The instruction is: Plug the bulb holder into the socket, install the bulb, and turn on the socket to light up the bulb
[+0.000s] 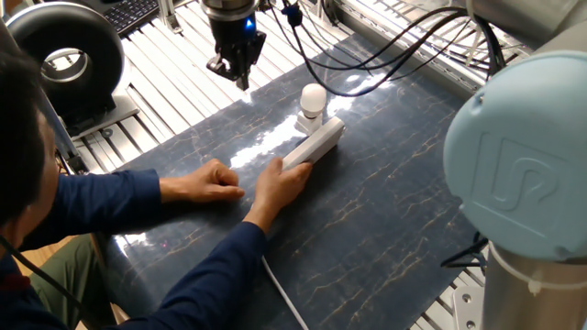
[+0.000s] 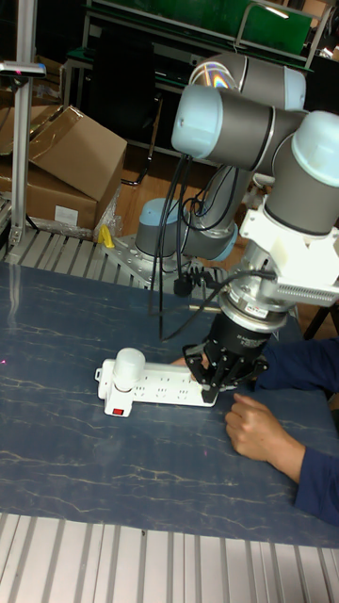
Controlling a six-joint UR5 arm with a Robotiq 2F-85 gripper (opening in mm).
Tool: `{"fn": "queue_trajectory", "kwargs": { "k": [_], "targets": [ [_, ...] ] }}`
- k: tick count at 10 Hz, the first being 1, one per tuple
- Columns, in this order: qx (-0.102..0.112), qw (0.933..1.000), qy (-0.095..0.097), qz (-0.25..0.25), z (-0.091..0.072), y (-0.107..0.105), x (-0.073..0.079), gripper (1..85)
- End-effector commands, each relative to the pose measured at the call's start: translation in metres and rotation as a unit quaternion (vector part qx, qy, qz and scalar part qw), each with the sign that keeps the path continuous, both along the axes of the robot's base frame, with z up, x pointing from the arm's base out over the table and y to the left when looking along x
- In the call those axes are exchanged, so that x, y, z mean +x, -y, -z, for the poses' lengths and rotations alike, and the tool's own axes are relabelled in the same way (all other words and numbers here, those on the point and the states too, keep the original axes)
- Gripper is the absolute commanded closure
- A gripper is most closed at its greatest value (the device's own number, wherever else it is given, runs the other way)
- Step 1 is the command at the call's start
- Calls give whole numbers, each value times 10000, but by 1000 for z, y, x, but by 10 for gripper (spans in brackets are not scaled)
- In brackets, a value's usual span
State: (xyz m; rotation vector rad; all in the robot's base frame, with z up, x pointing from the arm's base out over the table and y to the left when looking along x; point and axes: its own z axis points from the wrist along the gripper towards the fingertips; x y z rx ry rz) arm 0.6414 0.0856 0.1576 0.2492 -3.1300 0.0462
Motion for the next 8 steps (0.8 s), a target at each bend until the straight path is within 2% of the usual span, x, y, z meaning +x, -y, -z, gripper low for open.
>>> {"fn": "queue_trajectory", "kwargs": {
  "k": [1, 2, 4, 5, 6, 8],
  "targets": [
    [365, 9992, -98, 85, 12, -25, 4, 847],
    [372, 9991, -190, 108, 18, -29, 3, 847],
    [291, 9986, -426, 142, 37, -34, -15, 847],
    [268, 9985, -464, 143, 44, -36, -20, 847],
    [334, 9980, -503, 179, 56, -40, -28, 847],
    [386, 9978, -489, 222, 85, -43, -46, 847]
  ]
}}
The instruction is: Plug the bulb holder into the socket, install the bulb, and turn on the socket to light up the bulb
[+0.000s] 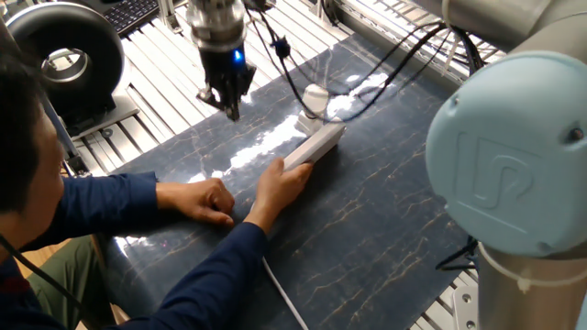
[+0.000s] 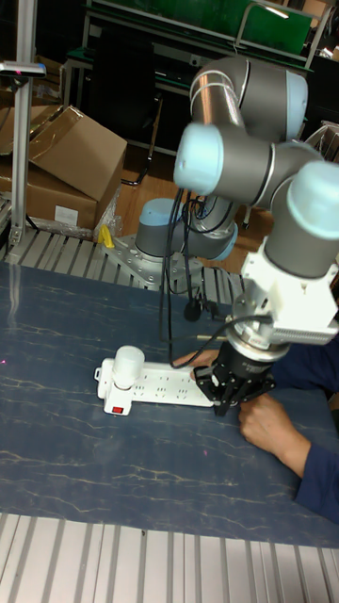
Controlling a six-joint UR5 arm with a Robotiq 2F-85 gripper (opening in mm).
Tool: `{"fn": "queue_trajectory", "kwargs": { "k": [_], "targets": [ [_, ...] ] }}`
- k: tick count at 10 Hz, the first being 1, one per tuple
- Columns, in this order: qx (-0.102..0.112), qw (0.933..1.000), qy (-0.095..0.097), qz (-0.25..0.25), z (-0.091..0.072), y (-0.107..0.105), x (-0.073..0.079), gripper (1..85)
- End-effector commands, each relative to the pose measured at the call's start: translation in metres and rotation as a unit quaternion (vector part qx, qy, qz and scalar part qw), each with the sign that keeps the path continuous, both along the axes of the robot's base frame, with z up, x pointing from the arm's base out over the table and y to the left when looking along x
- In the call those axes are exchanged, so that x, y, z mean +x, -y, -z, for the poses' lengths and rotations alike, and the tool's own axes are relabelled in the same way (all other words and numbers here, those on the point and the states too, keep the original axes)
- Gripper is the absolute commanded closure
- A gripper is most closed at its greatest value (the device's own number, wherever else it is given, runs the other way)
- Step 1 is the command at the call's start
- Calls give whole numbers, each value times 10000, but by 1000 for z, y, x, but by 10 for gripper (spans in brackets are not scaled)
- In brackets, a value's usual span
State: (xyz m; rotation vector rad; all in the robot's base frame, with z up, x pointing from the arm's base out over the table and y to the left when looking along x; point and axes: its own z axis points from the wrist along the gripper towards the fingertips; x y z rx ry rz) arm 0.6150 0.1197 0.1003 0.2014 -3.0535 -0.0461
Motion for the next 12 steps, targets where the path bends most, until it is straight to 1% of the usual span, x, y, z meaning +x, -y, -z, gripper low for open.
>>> {"fn": "queue_trajectory", "kwargs": {
  "k": [1, 2, 3, 5, 6, 7, 9, 10, 12],
  "targets": [
    [120, 9997, -126, 143, 35, -10, -28, 847],
    [178, 9995, -182, 163, 40, -10, -37, 847],
    [270, 9988, -361, 191, 43, -10, -53, 847],
    [151, 9987, -436, 215, 41, -1, -66, 847],
    [99, 9989, -412, 210, 42, 3, -69, 847],
    [100, 9991, -358, 212, 46, 5, -70, 847],
    [39, 9993, -319, 215, 51, 8, -72, 847],
    [85, 9993, -282, 230, 54, 6, -73, 847],
    [61, 9993, -266, 239, 57, 7, -75, 847]
  ]
}}
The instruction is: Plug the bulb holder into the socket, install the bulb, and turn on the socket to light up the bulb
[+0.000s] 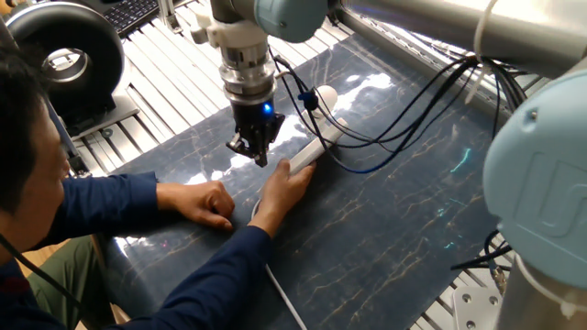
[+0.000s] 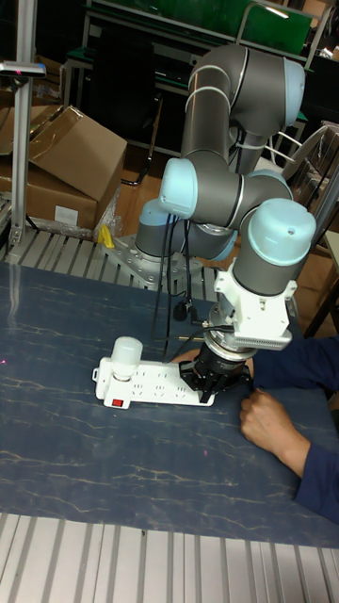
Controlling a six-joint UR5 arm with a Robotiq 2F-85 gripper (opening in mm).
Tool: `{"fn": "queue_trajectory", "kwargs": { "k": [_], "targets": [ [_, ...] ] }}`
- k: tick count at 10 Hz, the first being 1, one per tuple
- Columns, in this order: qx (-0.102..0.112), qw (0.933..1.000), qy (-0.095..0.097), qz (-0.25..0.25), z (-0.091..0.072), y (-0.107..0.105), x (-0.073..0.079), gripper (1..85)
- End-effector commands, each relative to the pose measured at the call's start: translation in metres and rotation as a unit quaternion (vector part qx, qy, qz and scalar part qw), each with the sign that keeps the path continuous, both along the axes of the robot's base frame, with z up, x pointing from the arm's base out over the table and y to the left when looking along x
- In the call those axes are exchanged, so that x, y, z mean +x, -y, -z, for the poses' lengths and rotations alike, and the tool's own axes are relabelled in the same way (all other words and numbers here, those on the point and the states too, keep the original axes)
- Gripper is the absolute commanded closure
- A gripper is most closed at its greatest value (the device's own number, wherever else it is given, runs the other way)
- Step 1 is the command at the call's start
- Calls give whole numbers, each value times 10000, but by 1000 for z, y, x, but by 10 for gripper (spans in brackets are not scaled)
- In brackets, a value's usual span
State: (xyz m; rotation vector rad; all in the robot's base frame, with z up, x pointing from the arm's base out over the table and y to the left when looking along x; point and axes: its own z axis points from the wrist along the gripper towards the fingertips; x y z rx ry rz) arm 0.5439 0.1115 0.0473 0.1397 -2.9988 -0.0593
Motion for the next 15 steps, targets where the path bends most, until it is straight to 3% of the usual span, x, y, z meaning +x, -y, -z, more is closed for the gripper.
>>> {"fn": "queue_trajectory", "kwargs": {
  "k": [1, 15],
  "targets": [
    [39, 10000, 36, 58, 5, -1, -6, 847],
    [121, 9998, 63, 135, 13, -4, -22, 847]
  ]
}}
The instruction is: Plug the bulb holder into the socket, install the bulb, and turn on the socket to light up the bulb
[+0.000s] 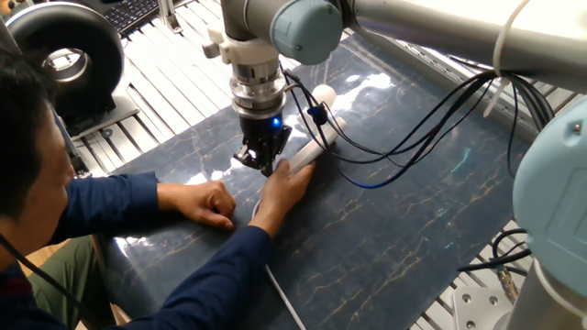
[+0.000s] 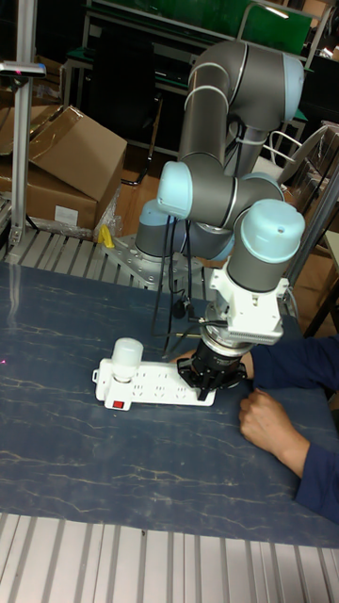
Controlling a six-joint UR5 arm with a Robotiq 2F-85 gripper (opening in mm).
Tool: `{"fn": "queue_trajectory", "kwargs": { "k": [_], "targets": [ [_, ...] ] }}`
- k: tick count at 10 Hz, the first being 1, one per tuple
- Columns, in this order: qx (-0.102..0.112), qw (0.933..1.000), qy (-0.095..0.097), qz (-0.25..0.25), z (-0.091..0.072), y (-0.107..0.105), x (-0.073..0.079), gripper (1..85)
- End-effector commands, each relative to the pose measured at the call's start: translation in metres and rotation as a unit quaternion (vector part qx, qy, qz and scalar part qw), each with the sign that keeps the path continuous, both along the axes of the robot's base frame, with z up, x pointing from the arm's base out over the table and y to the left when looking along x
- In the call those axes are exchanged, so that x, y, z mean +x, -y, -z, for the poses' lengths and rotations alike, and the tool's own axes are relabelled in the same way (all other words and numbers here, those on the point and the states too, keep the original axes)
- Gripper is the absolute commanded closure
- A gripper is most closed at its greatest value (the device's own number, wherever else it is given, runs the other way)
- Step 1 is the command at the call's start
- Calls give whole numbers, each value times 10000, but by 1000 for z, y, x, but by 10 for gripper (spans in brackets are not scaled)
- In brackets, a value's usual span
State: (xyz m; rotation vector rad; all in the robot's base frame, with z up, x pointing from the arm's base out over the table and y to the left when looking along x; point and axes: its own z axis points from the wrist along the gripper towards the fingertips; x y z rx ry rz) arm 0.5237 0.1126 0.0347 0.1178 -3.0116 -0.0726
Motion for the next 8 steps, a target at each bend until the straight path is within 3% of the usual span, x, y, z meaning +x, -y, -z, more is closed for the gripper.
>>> {"fn": "queue_trajectory", "kwargs": {
  "k": [1, 4, 8],
  "targets": [
    [72, 10000, -1, 56, 0, -2, -3, 847],
    [54, 10000, -69, 15, 0, 1, -9, 847],
    [-90, 9987, -492, 80, 1, 2, -37, 847]
  ]
}}
